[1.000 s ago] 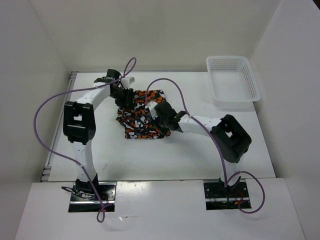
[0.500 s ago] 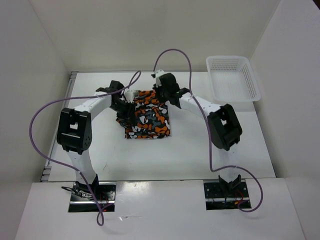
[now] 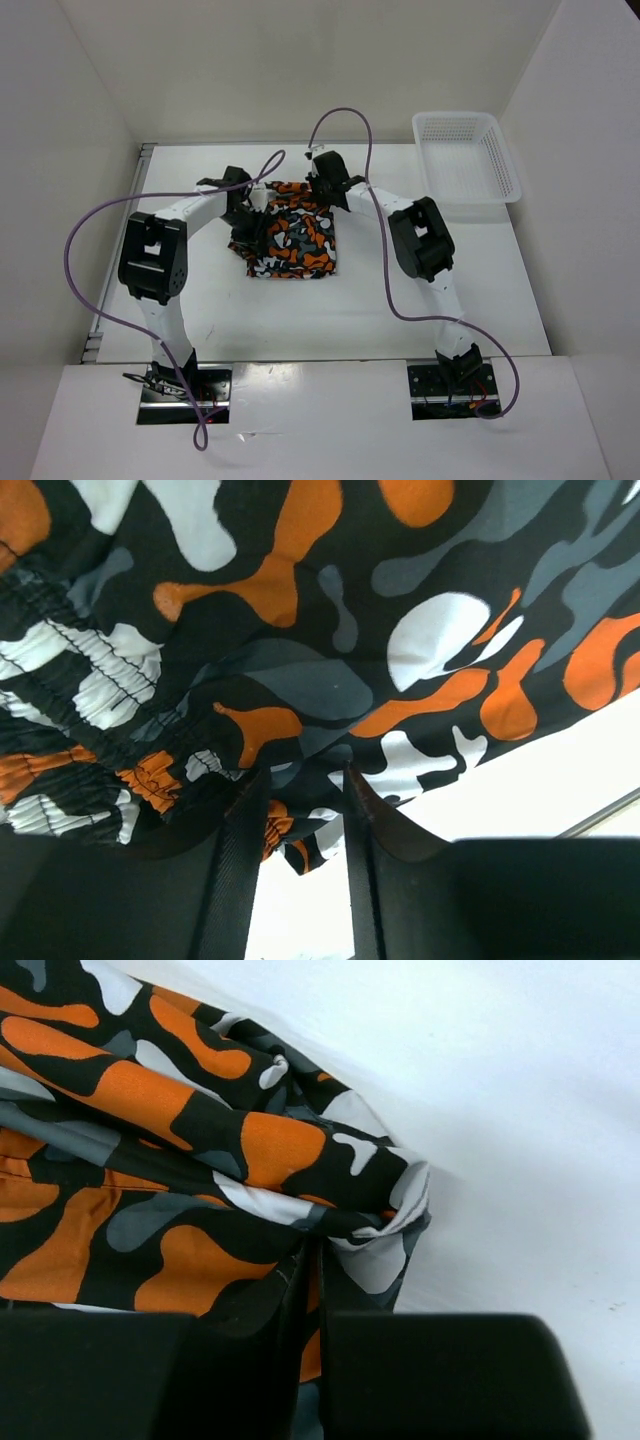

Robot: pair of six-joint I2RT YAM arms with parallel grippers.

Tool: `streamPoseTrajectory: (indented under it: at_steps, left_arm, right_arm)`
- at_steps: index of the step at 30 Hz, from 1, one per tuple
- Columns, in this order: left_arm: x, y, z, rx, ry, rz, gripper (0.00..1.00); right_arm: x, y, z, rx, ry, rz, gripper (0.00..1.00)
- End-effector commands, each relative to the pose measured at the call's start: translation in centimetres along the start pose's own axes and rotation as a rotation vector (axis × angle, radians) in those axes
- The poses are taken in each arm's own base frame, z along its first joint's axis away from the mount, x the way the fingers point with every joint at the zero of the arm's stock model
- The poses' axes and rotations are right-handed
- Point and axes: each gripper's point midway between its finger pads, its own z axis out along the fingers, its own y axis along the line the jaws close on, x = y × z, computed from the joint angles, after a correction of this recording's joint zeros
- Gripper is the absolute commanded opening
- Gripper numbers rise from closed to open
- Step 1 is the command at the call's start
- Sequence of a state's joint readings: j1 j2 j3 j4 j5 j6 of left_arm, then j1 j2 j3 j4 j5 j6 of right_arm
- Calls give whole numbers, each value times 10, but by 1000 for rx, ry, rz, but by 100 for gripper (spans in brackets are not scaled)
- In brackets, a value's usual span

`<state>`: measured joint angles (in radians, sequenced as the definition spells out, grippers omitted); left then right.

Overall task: Fold and stack the shorts
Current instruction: Fold the shorts

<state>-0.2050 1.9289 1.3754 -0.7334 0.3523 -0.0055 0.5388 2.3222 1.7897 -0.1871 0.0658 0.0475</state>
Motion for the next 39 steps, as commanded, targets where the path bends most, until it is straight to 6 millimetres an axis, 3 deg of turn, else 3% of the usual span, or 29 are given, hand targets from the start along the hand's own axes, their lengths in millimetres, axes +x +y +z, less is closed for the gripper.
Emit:
streamPoseTrajectory:
  at_steps: [1, 3, 5, 6, 9, 10, 12, 13, 14, 15, 16, 17, 18, 21, 22, 24, 25, 26, 27, 28, 29, 33, 39]
  left_arm:
    - [-30, -8, -22, -11, -91, 47, 44]
    - [-43, -15, -38, -4, -147, 70, 46]
    - [-66, -27, -72, -12, -259, 116, 47]
    - [-77, -36, -96, -17, -331, 145, 49]
    - [-98, -51, -150, -41, -486, 197, 50]
    - [-101, -42, -167, -61, -526, 180, 52]
    - [-101, -34, -198, -111, -615, 175, 54]
    - [-99, -27, -207, -139, -640, 162, 57]
    - [-92, -11, -229, -206, -690, 130, 60]
    - [-89, 0, -237, -245, -720, 112, 62]
    - [-77, 14, -233, -280, -708, 77, 65]
    - [-68, 33, -241, -331, -722, 33, 70]
    - [-60, 39, -256, -380, -760, 15, 73]
    - [-28, 64, -263, -447, -772, -64, 82]
    - [-21, 67, -264, -456, -773, -77, 84]
    - [-6, 72, -259, -473, -764, -101, 87]
    - [-2, 76, -257, -477, -756, -114, 92]
    - [1, 74, -256, -477, -757, -113, 92]
    - [1, 74, -257, -479, -767, -109, 93]
    - [3, 73, -252, -453, -761, -109, 94]
    - [2, 68, -254, -439, -770, -99, 97]
    - [0, 57, -248, -345, -788, -68, 100]
    - [7, 75, -249, -412, -804, -106, 100]
  right_arm:
    - [-65, -2, -38, 34, -141, -5, 11]
    - [-93, -9, -64, 68, -206, -32, 11]
    - [-117, -16, -90, 99, -249, -74, 14]
    - [-136, -20, -115, 117, -294, -87, 14]
    - [-159, -38, -161, 208, -336, -155, 15]
    - [-171, -45, -194, 239, -372, -170, 15]
    - [-161, -53, -219, 267, -344, -246, 19]
    - [-171, -59, -258, 296, -392, -251, 20]
    - [-155, -64, -264, 309, -362, -273, 22]
    - [-150, -68, -278, 329, -357, -295, 22]
    - [-146, -77, -291, 356, -361, -296, 23]
    - [-134, -85, -314, 388, -368, -295, 25]
    - [-131, -89, -325, 408, -381, -298, 25]
    - [-104, -122, -358, 526, -377, -303, 26]
    - [-87, -139, -360, 562, -343, -297, 26]
    - [-77, -158, -386, 605, -360, -272, 26]
    - [-60, -169, -387, 628, -322, -276, 26]
    - [-53, -188, -407, 683, -334, -240, 27]
    - [-46, -194, -413, 706, -327, -244, 27]
    - [-34, -198, -413, 716, -305, -249, 27]
    - [-30, -199, -426, 728, -321, -240, 27]
    - [-15, -195, -439, 725, -331, -221, 30]
    - [7, -194, -445, 735, -314, -201, 30]
